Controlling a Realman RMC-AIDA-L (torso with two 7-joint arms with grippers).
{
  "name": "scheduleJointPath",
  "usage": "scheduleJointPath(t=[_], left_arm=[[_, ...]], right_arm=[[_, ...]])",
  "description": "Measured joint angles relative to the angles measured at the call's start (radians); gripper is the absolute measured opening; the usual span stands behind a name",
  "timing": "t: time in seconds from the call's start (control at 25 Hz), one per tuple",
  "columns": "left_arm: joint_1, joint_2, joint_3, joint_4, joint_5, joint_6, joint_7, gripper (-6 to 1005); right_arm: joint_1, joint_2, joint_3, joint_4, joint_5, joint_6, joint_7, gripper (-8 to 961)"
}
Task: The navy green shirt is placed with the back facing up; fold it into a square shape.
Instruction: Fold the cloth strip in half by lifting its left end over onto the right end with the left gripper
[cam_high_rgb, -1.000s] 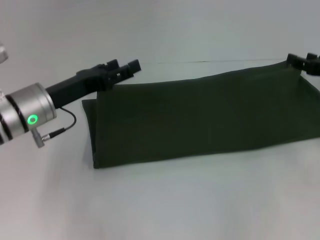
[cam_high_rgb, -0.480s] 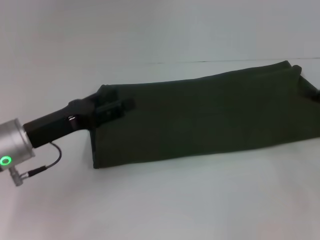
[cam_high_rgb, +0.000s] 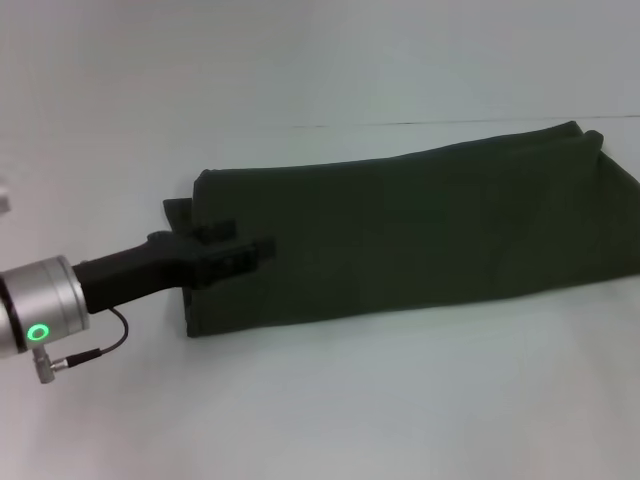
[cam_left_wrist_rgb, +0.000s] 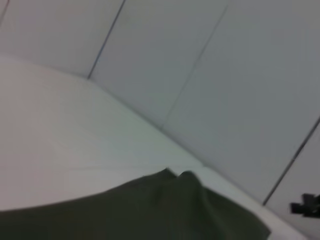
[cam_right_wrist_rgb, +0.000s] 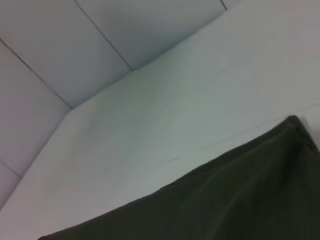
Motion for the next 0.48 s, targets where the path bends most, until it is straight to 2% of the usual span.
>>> scheduleJointPath(t=[0.2,0.48], left_arm=[[0.002,-0.004,0.057,-0.011,0.000,-0.141,-0.024,861],[-0.013,-0.005,0.084,-0.042,-0.001,-0.284,-0.038,847]], right_arm=[[-0.002,-0.025,0.011,-0.002,-0.020,0.006,0.059,686],[0.004,-0.032,0.012,-0.003,-0.021,0.010,0.091,687]])
